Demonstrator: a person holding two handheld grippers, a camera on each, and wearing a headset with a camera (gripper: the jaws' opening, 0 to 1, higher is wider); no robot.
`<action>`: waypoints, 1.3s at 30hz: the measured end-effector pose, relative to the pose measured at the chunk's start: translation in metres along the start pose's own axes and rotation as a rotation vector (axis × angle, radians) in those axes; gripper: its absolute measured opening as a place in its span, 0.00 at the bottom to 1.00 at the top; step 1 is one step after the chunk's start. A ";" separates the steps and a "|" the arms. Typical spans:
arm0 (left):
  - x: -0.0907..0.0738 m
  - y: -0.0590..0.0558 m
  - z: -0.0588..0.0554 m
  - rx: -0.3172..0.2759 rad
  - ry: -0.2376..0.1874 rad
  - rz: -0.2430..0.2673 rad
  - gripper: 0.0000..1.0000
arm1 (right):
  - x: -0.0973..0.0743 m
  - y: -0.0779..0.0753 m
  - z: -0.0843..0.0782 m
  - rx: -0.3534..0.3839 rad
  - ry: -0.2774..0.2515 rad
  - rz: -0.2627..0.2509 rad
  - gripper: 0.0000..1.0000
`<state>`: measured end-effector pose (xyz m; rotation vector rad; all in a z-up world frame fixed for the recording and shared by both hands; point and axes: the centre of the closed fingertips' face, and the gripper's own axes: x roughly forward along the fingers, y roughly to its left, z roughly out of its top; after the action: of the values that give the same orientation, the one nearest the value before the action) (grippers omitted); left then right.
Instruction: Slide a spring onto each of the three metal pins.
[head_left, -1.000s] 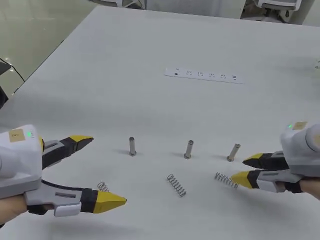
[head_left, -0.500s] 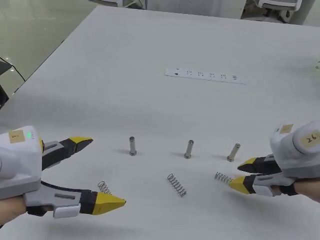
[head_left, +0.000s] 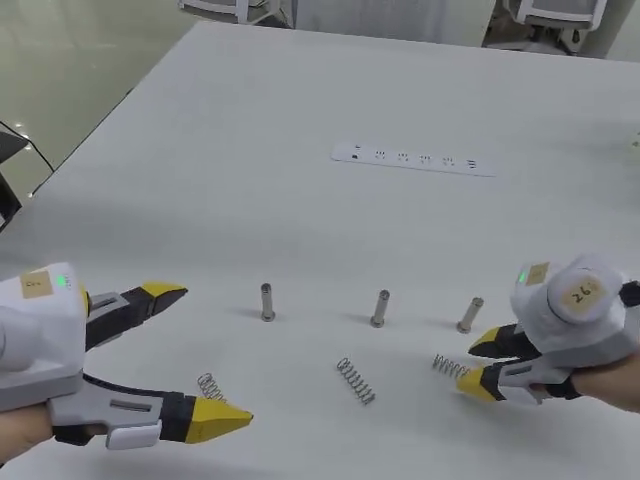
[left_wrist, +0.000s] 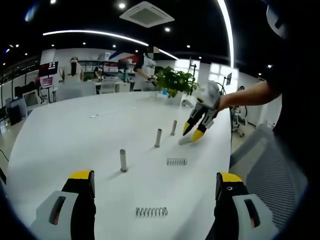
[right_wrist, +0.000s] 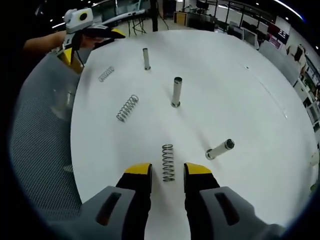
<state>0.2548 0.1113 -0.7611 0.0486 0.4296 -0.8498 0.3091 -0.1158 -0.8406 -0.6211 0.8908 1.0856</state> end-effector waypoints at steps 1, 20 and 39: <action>0.000 0.000 0.000 -0.001 0.001 -0.001 0.98 | 0.001 0.000 -0.001 -0.010 0.013 0.001 0.24; -0.003 0.001 -0.001 -0.003 -0.001 0.004 0.98 | 0.012 0.001 -0.009 -0.062 0.116 0.036 0.10; 0.007 -0.009 0.004 0.010 -0.011 -0.029 0.98 | -0.001 0.006 -0.004 -0.099 0.103 0.046 0.08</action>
<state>0.2535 0.0998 -0.7585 0.0468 0.4170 -0.8806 0.3025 -0.1172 -0.8419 -0.7471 0.9481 1.1521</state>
